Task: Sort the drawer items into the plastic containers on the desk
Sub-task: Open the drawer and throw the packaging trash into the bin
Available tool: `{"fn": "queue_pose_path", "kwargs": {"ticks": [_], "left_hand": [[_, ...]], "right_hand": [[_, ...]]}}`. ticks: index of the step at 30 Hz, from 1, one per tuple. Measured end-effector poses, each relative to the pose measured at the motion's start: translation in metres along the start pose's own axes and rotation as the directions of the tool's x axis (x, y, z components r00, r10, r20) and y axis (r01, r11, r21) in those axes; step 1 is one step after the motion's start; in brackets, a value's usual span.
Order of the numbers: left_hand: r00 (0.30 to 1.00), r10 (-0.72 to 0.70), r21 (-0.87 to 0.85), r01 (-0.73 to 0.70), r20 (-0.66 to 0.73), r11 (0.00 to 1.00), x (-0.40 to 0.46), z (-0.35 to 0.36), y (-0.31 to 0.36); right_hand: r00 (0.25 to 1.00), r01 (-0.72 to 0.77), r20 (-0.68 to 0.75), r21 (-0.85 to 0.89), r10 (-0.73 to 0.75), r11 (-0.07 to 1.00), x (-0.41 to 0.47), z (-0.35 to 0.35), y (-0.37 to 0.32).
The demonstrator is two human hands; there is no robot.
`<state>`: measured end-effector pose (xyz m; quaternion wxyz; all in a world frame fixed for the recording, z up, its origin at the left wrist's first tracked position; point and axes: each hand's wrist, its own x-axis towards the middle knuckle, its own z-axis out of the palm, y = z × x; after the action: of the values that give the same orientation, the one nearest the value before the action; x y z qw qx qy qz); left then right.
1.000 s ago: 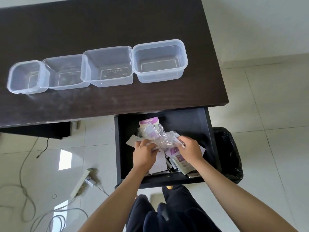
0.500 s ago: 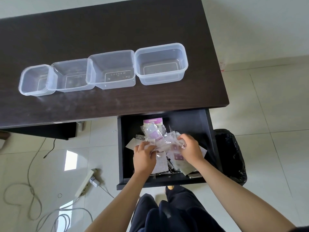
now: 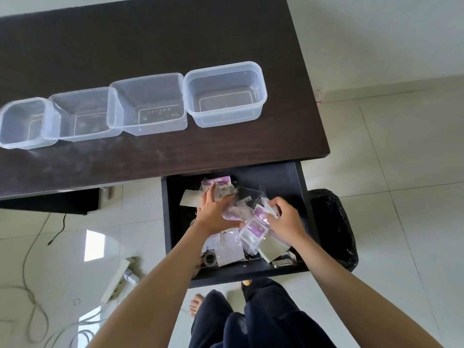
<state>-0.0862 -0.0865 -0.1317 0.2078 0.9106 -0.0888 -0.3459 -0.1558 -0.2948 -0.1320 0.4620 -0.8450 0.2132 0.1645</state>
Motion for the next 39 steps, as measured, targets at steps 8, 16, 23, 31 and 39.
{"fn": "queue_pose_path", "kwargs": {"ticks": [8,16,23,31,39], "left_hand": [[0.984,-0.120,-0.072,0.111,-0.131,0.991,0.007,0.015,-0.010],[0.912,-0.402,-0.239,0.374,-0.078,0.896,0.017,0.006,0.010],[0.857,-0.488,-0.265,0.438,-0.164,0.859,0.030,0.010,0.009],[0.884,-0.432,-0.165,0.406,-0.179,0.899,0.039,0.000,0.012],[0.938,-0.316,-0.203,0.284,-0.145,0.937,0.042,-0.008,0.001]], "right_hand": [[0.999,-0.028,-0.018,0.019,0.029,0.999,-0.003,0.007,0.007],[1.000,-0.016,0.017,0.007,0.016,1.000,-0.006,0.007,0.006],[0.994,-0.073,-0.079,0.055,0.078,0.996,-0.011,-0.001,0.008],[0.988,-0.067,-0.133,0.064,0.075,0.996,-0.020,-0.007,0.014],[0.994,-0.033,-0.105,0.027,0.036,0.999,-0.026,-0.006,0.019]]}}
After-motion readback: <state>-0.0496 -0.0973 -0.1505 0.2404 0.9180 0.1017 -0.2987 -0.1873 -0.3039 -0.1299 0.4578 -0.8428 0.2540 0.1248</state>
